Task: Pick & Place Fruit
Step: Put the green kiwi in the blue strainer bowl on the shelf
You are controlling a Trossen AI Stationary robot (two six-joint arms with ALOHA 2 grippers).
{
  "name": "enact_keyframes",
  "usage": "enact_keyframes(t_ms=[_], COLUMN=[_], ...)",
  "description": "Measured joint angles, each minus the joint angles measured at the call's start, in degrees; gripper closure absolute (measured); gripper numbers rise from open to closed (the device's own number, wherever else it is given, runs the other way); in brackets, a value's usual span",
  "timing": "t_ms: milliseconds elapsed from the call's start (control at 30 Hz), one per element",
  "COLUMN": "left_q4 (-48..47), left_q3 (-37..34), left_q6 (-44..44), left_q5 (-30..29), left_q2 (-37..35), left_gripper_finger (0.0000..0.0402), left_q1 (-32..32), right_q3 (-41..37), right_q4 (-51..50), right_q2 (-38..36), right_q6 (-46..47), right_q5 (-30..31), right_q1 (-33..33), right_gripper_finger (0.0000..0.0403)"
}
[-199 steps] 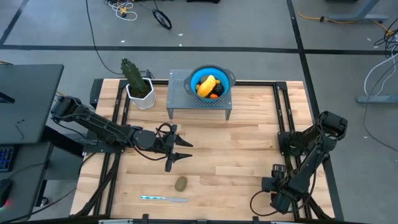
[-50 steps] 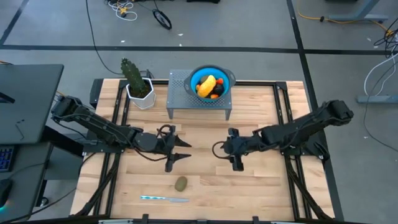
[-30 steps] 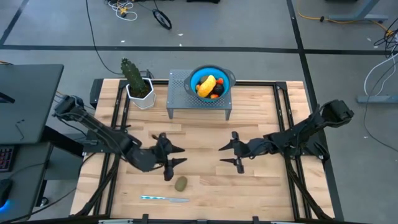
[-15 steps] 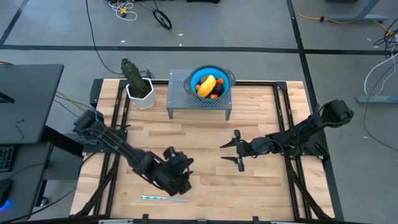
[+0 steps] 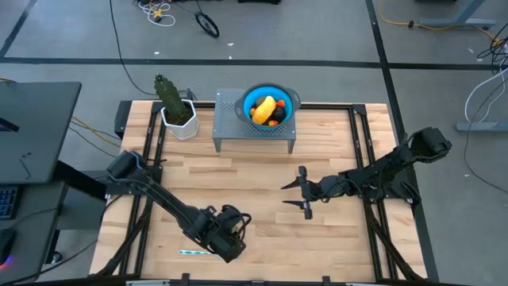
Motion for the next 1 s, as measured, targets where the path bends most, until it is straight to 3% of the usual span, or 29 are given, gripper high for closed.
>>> enact_keyframes(t_ms=[533, 1000], left_q4=[0.7, 0.5], left_q3=[-0.3, -0.3], left_q6=[-4.9, -5.5], left_q5=[5.3, 10.6], left_q2=[3.2, 9.9], left_gripper_finger=[0.0074, 0.0063], left_q1=[2.0, 2.2], right_q3=[0.0, 0.0], right_q4=[-3.7, -4.4], right_q2=[0.0, 0.0], right_q6=[0.2, 0.3], right_q5=[0.0, 0.0], right_q1=[-0.4, -0.4], right_gripper_finger=[0.0179, 0.0179])
